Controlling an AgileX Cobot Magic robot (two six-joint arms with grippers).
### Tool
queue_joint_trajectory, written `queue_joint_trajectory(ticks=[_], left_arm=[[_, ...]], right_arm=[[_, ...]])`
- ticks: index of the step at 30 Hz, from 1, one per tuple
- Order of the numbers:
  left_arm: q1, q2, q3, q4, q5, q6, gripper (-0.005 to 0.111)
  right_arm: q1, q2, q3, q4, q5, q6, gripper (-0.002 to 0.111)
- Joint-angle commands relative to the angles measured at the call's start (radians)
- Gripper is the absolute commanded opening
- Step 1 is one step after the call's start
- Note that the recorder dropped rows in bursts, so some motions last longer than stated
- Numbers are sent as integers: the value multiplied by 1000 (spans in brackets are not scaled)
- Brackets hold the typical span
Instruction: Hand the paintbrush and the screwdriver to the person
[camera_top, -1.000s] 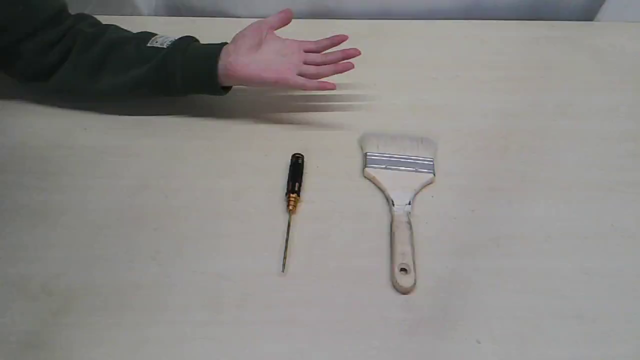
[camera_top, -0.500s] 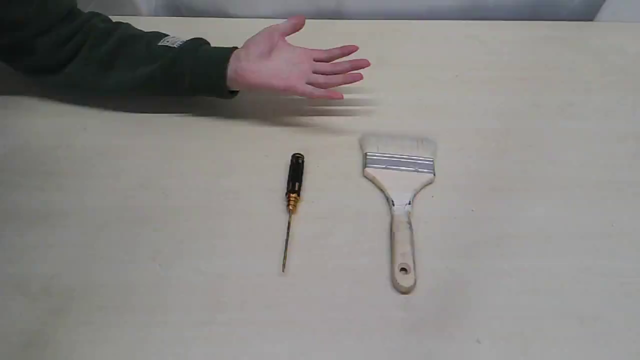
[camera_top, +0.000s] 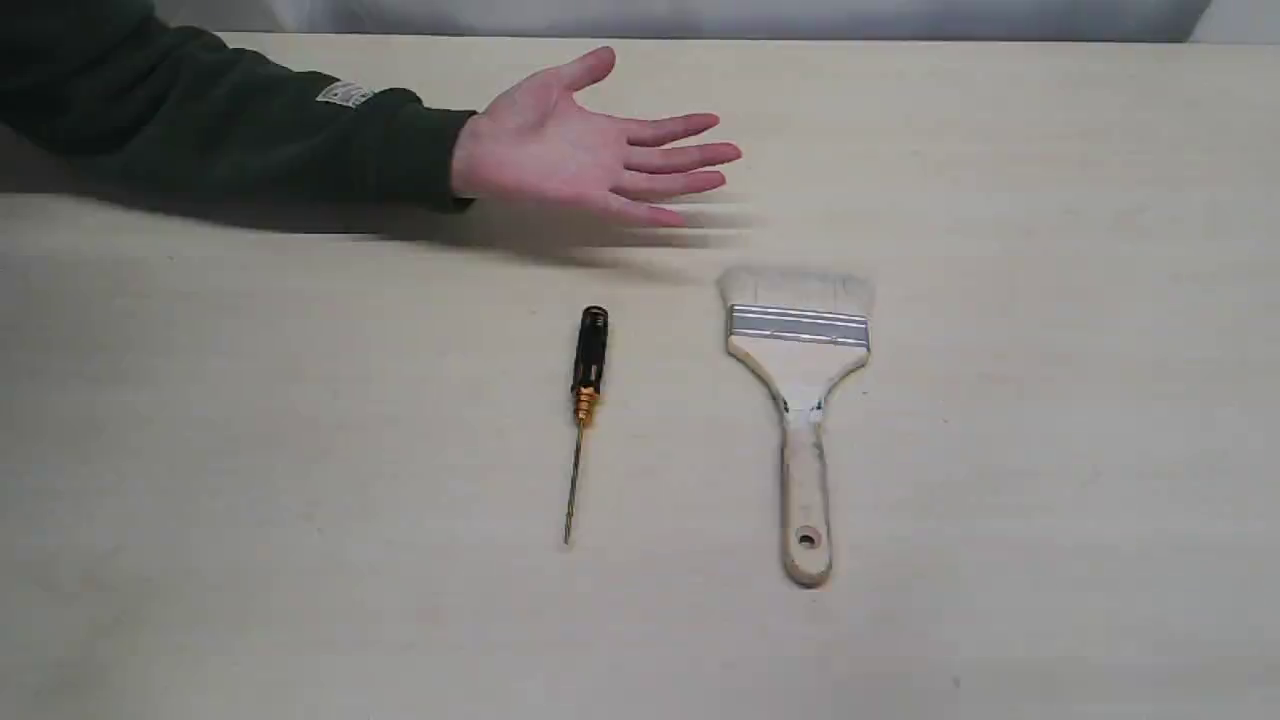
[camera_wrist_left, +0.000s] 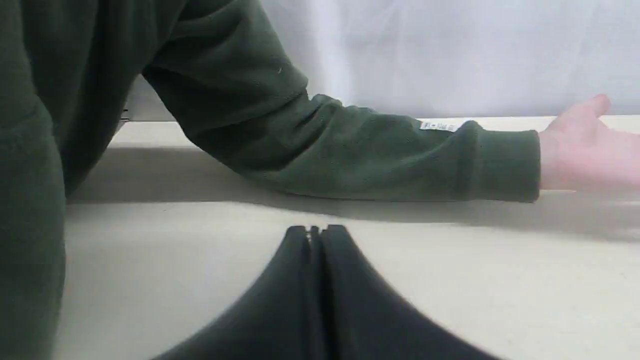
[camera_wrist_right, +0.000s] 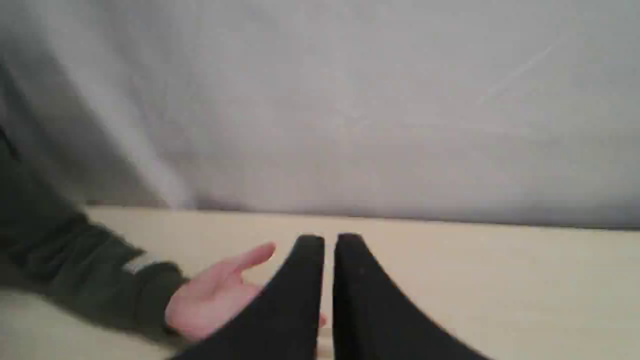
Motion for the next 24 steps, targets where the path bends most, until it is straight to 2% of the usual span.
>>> queue_joint_trajectory(ticks=[1,4,7,14,17,24], left_arm=[[-8,-2,2,-4,-11,-2,0],[-8,-2,2,0,-11,-2,0],[-8,-2,2,0,-11,-2,0],[-8,-2,2,0,-11,-2,0],[-8,-2,2,0,-11,-2,0],[-8,-2,2,0,-11,-2,0]], right_arm=[[-3,157,-46,73,73,-96,5],[23,275,-53,37,59,-96,5],[110,389,-53,-82,6,-29,5],[336,611,-57,-539,-107,382,5],[374,695,-77,-682,-85,540,5],[416,859,-132,-692,-3,563,5]])
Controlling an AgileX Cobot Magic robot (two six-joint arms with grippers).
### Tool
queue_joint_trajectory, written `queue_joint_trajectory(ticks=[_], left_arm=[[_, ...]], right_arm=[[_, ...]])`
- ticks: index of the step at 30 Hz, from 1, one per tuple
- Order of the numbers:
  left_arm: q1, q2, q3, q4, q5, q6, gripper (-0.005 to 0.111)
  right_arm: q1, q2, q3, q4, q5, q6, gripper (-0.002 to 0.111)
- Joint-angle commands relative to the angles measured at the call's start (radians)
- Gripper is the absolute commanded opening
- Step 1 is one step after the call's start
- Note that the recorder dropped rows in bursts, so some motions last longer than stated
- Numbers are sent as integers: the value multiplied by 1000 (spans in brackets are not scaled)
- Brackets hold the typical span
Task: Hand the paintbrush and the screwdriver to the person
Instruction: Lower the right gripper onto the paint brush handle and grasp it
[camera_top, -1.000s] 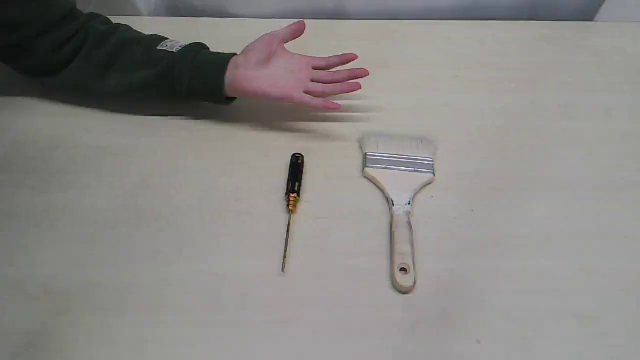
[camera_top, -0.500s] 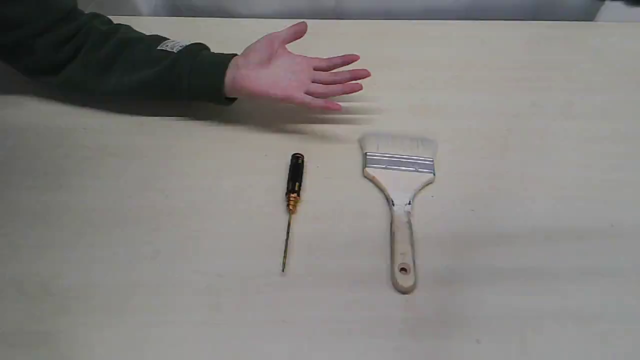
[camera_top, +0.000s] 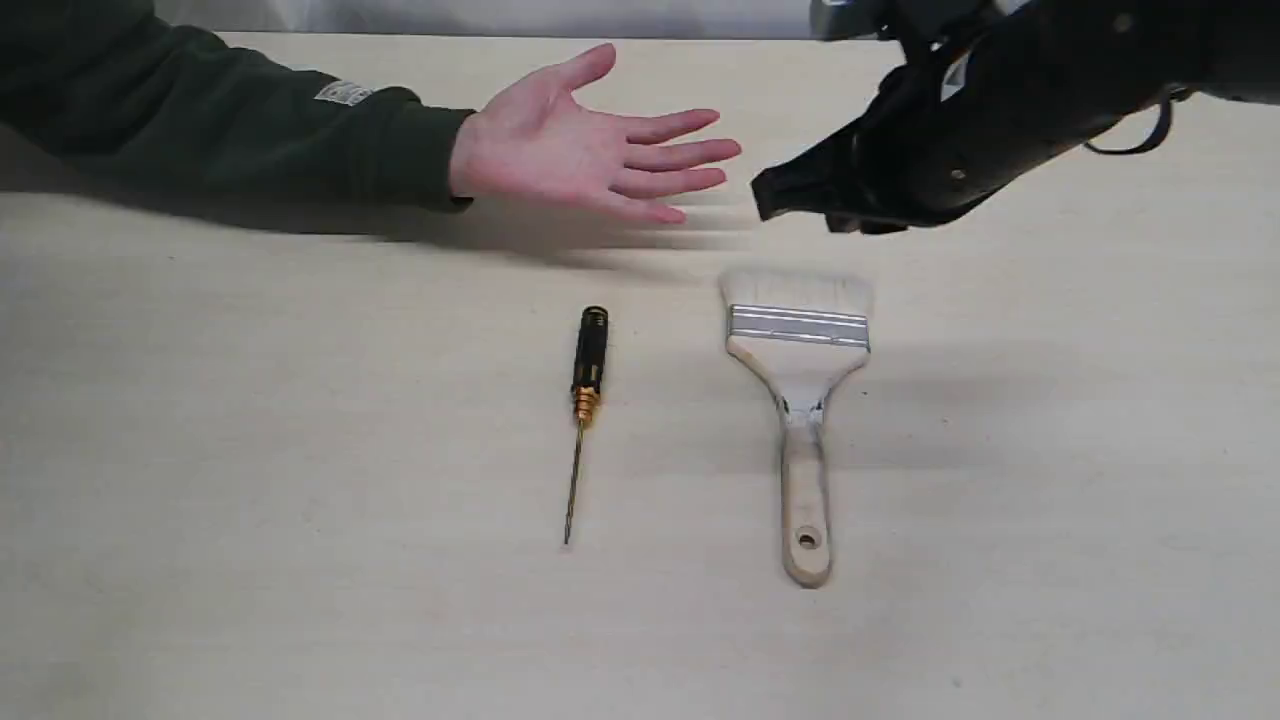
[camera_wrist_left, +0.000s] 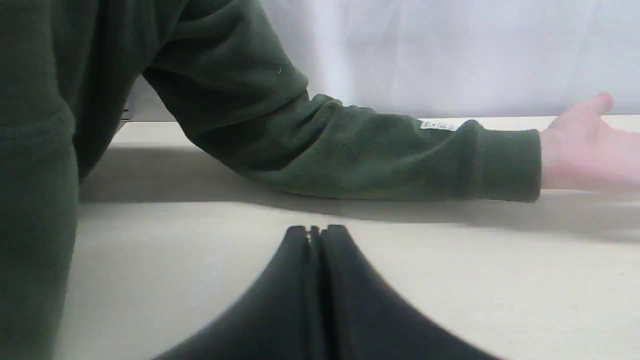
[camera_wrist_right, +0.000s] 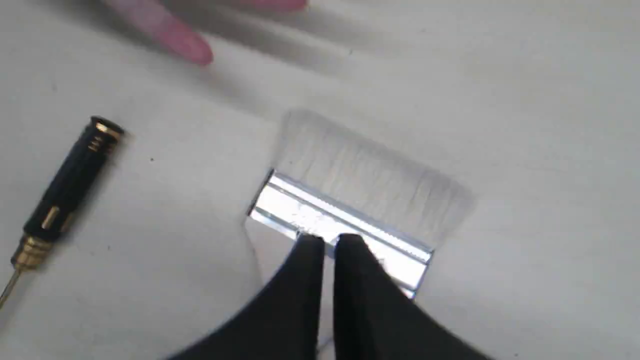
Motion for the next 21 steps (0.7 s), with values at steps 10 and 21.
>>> queue_joint_trajectory(ticks=[10,21], left_arm=[[-8,-2,2,-4,-10,-2,0],[-8,-2,2,-4,-10,-2,0]], right_arm=[[13,135,-18,100,101,10,60],[13,176,-18,213,191,8,62]])
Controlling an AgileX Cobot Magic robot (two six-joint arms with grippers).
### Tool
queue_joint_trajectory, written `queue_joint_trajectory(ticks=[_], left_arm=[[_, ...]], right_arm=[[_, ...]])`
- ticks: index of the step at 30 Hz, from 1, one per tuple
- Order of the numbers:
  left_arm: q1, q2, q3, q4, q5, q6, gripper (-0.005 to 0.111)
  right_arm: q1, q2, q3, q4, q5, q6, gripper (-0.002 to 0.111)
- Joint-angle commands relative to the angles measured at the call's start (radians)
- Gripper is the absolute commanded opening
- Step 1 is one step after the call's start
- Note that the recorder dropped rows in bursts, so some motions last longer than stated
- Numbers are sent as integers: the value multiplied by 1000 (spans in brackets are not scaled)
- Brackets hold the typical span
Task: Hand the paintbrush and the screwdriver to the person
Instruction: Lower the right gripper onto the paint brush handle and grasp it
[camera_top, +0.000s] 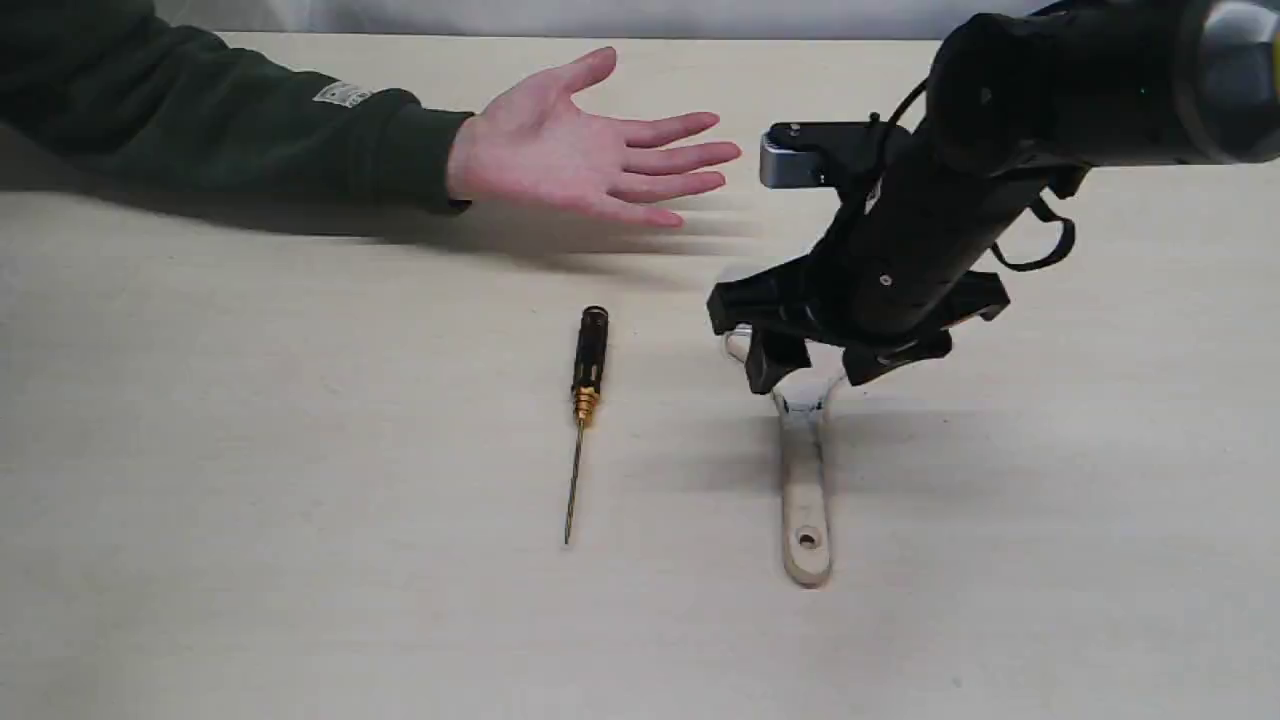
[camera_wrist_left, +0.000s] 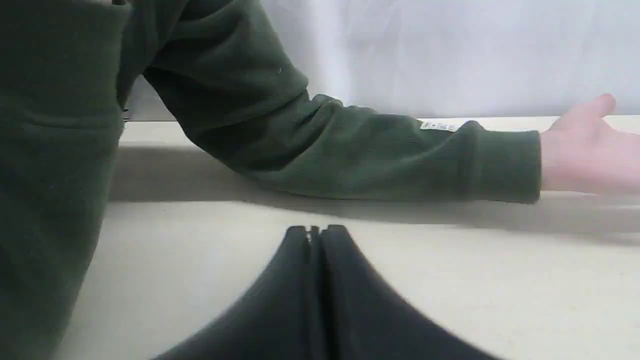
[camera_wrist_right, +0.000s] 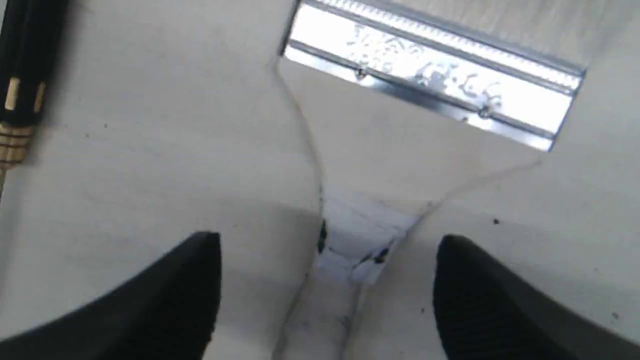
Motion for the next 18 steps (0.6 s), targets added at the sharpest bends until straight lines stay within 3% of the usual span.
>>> queue_joint_trajectory(ticks=[1,18], left_arm=[[-8,-2,2,-4,-10,-2,0],[-8,-2,2,0,-11,-2,0]], right_arm=[[1,15,-2,17,23,-2,62],[1,106,12,58,-17,31,62]])
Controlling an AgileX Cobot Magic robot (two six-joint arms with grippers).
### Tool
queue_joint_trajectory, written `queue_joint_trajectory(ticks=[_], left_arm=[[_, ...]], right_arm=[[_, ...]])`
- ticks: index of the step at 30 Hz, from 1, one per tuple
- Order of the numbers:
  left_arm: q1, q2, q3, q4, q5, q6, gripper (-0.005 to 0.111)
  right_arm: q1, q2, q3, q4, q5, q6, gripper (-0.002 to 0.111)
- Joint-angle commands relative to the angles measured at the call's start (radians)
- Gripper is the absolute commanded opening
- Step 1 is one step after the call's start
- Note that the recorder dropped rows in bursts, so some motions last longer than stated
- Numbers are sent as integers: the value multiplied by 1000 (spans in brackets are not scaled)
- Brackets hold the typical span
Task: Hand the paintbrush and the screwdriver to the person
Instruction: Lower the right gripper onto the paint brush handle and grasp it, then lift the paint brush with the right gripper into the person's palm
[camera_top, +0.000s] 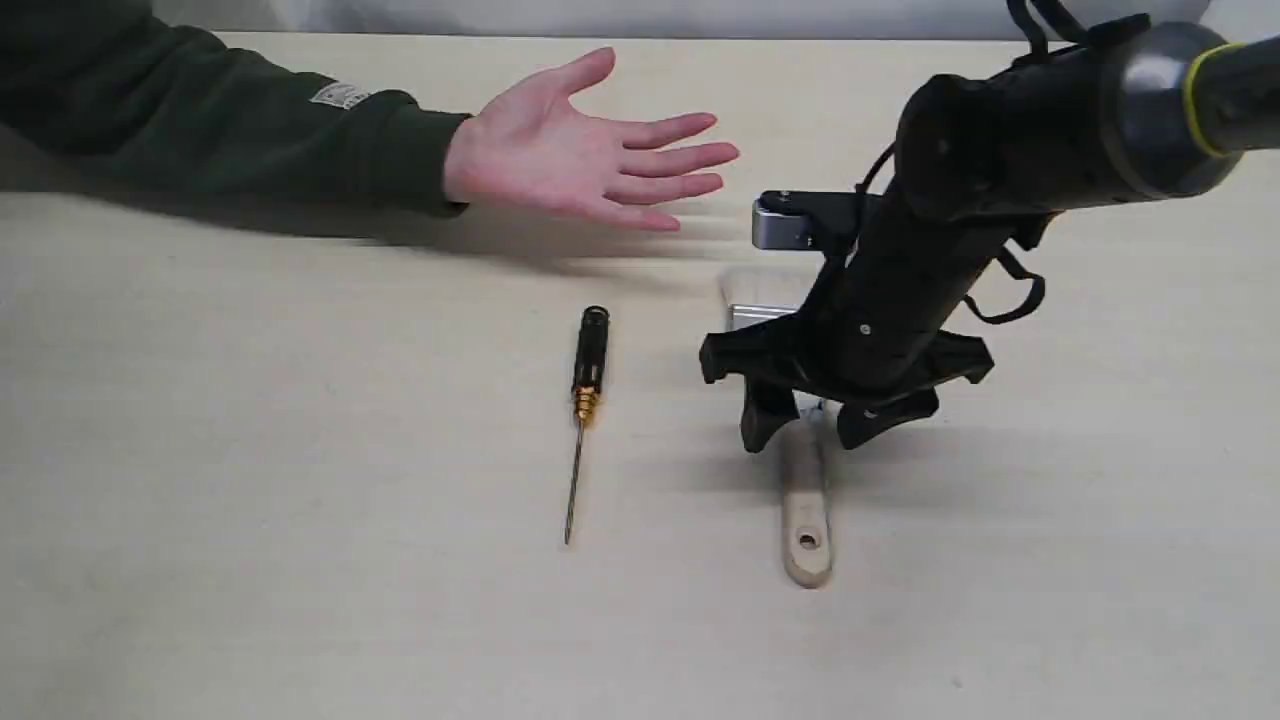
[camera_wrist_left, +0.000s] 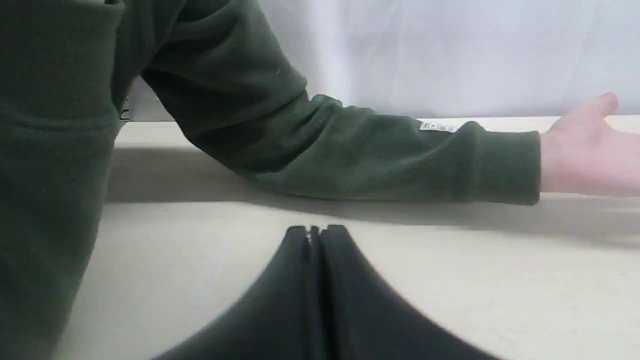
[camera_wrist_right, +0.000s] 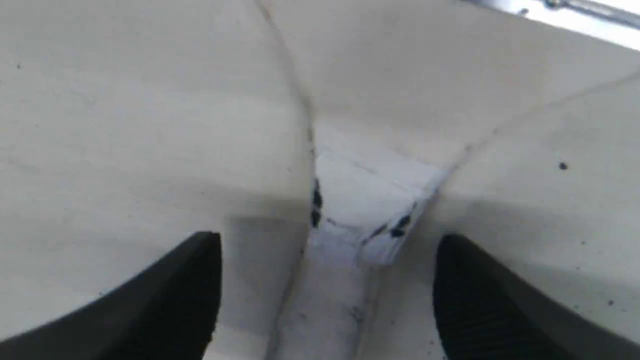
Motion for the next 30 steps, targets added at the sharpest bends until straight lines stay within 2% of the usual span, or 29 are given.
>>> queue_joint_trajectory(ticks=[1,8,14,20,30], left_arm=[[-8,-2,2,0,-11,-2,0],[-8,-2,2,0,-11,-2,0],[-8,-2,2,0,-11,-2,0],[-8,-2,2,0,-11,-2,0],[-8,-2,2,-4,-11,-2,0]], right_arm=[[1,12,3,-4,-37,19,62],[1,51,-3,-57,-41,31,38],[1,74,-3,-156,-41,41,24],[-1,74,-3,-209,-73,41,4],[-1,-90,91,-205,-260,41,4]])
